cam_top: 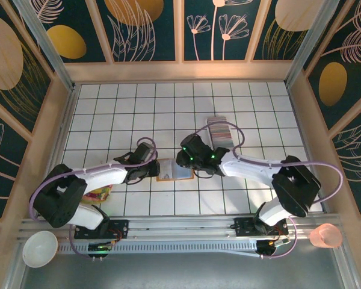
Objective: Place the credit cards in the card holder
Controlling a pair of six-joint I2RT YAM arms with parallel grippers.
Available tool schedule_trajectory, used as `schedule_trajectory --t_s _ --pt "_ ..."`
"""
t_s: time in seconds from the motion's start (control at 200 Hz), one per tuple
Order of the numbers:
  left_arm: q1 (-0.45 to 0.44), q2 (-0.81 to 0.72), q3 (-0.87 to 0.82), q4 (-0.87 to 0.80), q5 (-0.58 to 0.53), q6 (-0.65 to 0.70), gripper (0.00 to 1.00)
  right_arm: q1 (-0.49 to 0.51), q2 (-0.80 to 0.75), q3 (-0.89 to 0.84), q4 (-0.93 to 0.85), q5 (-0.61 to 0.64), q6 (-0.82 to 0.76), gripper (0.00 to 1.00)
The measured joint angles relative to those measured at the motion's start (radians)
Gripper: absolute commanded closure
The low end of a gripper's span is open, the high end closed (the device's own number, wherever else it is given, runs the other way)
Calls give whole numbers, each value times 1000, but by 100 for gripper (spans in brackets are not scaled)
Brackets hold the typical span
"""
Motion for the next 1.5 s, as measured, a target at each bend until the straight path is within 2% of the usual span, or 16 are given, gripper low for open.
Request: schedule_trajectory --t_s 0.27,0.846,1.496 --pt "0 -72 11 -15 59 -11 85 57 -32 -76 -9 9 63 69" --pt "0 -31 -2 -26 97 -16 76 61 73 -86 14 5 122 60" --pt "0 -13 -29 -23 101 -16 80 61 119 -71 31 4 121 60"
